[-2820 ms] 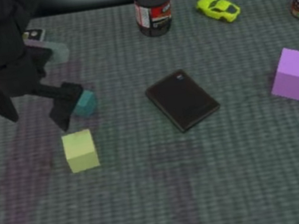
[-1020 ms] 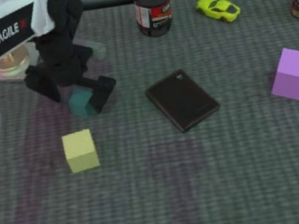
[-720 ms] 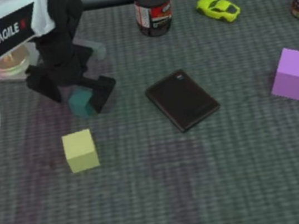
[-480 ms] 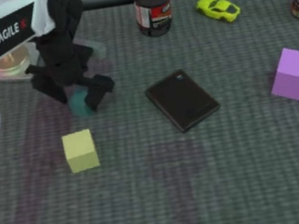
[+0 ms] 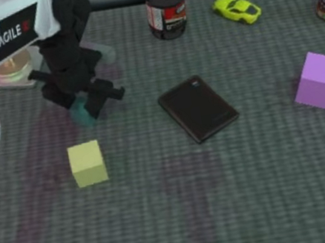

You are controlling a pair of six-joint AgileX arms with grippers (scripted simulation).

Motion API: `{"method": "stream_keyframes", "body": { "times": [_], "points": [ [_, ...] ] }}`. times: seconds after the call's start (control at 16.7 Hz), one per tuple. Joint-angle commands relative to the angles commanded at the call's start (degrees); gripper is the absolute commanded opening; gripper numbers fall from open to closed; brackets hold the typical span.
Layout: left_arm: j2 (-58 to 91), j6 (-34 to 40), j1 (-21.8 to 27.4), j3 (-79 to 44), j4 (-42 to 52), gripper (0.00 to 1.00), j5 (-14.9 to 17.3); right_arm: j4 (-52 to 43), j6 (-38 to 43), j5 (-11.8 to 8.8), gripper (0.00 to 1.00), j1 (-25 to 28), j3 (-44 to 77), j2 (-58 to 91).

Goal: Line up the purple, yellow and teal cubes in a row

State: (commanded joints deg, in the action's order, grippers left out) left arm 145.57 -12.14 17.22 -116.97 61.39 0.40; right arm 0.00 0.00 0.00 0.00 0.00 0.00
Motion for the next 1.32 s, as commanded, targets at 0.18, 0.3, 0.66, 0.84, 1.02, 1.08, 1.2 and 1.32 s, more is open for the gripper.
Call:
{"method": "stream_keyframes", "body": {
  "times": [0.18,0.3,0.66,0.84,1.02,1.08,1.2,1.32],
  "points": [
    [0.0,0.0,0.0,0.0,0.0,0.00,0.0,0.0,0.0,0.0,1.00,0.0,0.0,0.0],
    [0.0,0.0,0.0,0.0,0.0,0.00,0.0,0.0,0.0,0.0,1.00,0.0,0.0,0.0],
    [-2.8,0.2,-0.6,-6.3,7.0,0.00,0.2,0.0,0.0,0.0,1.00,0.0,0.0,0.0],
    [-3.6,0.3,-1.0,-11.2,13.3,0.00,0.3,0.0,0.0,0.0,1.00,0.0,0.0,0.0],
    [-4.0,0.3,-1.2,-12.5,14.7,0.00,0.3,0.0,0.0,0.0,1.00,0.0,0.0,0.0],
    [-4.0,0.3,-1.2,-12.5,14.7,0.00,0.3,0.0,0.0,0.0,1.00,0.0,0.0,0.0],
    [-3.9,0.3,-0.8,-12.4,14.5,0.00,0.3,0.0,0.0,0.0,1.00,0.0,0.0,0.0],
    [-3.9,2.1,0.7,-12.5,14.6,0.00,0.2,0.0,0.0,0.0,1.00,0.0,0.0,0.0]
  ]
}}
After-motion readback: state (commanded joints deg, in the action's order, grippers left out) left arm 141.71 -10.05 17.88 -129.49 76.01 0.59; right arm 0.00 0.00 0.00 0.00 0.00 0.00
